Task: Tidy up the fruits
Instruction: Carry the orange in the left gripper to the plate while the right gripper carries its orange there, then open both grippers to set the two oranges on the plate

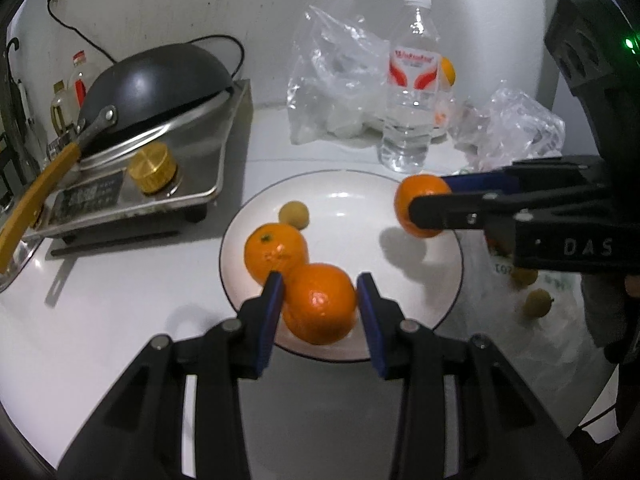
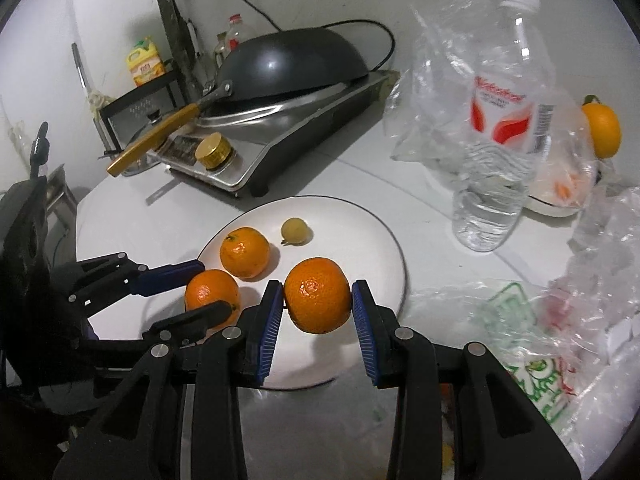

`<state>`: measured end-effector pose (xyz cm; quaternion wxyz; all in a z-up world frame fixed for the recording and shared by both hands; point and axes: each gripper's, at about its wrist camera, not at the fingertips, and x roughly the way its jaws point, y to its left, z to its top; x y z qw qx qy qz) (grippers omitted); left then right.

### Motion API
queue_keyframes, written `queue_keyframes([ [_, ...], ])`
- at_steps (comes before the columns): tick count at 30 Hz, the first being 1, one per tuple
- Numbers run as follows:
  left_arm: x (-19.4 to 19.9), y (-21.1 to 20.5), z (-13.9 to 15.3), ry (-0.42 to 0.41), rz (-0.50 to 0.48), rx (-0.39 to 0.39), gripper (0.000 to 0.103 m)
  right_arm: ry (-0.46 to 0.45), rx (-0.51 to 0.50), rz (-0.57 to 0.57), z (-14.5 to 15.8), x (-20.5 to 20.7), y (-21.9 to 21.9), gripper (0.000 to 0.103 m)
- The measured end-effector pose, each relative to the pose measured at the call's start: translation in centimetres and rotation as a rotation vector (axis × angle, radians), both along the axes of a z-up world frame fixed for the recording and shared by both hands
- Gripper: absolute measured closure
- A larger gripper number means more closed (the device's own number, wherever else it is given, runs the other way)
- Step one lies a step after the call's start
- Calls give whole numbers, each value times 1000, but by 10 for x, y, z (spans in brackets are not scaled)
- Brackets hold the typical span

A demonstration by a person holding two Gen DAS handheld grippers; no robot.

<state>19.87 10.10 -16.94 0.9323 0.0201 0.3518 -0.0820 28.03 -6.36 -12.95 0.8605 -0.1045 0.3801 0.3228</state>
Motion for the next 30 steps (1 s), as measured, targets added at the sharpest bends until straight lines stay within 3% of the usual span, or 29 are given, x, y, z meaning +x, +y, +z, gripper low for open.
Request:
queue_keyframes([
  [12, 7, 10, -4, 18, -12, -45, 63, 68, -28, 37, -22, 0, 23, 65],
  [30, -21, 18, 12, -27, -6, -27, 62, 106, -56, 34, -26, -17, 28, 65],
])
